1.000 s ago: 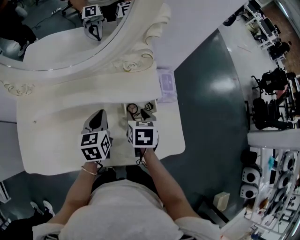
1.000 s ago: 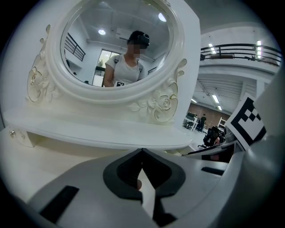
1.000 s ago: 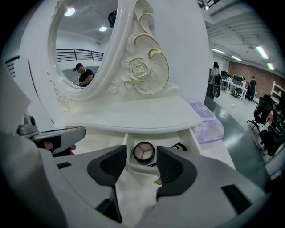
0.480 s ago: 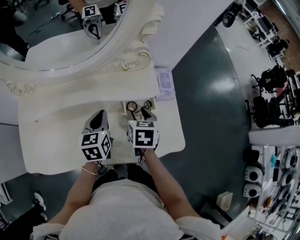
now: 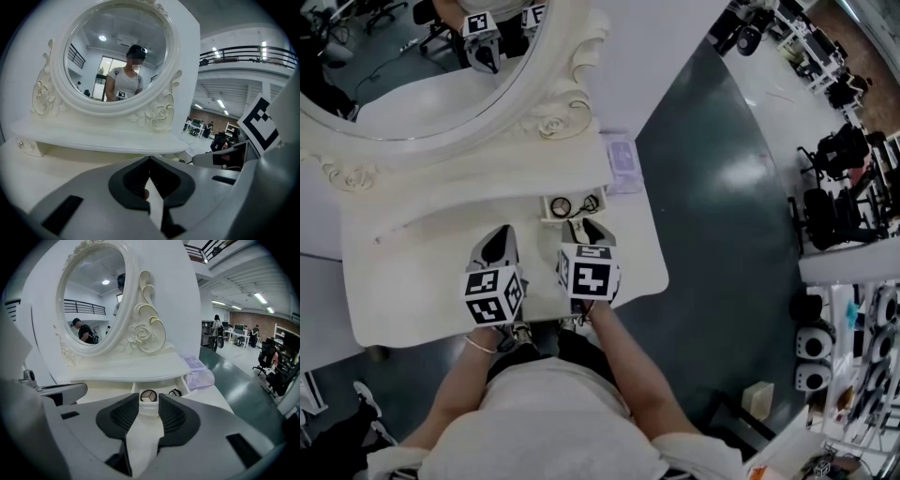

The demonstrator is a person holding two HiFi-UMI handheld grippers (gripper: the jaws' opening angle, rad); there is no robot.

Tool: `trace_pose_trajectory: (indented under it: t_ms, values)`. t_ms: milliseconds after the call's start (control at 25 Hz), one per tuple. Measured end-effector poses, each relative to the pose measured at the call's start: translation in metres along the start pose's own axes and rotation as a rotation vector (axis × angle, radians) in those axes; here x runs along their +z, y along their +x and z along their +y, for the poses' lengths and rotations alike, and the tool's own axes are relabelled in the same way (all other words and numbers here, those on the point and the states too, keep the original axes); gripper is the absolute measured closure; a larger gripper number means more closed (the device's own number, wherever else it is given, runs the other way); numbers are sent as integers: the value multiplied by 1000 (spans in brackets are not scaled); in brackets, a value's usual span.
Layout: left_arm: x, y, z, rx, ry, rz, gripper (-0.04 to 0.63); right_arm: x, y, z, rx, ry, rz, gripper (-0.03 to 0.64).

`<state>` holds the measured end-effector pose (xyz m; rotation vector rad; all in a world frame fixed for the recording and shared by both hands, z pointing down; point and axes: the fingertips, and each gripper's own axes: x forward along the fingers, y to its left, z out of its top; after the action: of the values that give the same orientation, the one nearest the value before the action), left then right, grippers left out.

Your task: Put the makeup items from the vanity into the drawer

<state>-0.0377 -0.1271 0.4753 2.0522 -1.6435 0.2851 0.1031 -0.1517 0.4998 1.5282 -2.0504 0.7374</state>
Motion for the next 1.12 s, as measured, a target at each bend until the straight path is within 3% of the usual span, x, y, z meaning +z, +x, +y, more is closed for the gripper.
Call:
trace_pose_trajectory:
  t_ms: [720,1120]
  values:
    - [-4,-35,-41,-98,84,-11,592,-19,-58,-12,-47,77,-93,582]
    - [-10,-39,-55,-139,94,-2,592,-35,-75,-12,-54,89,-81,588]
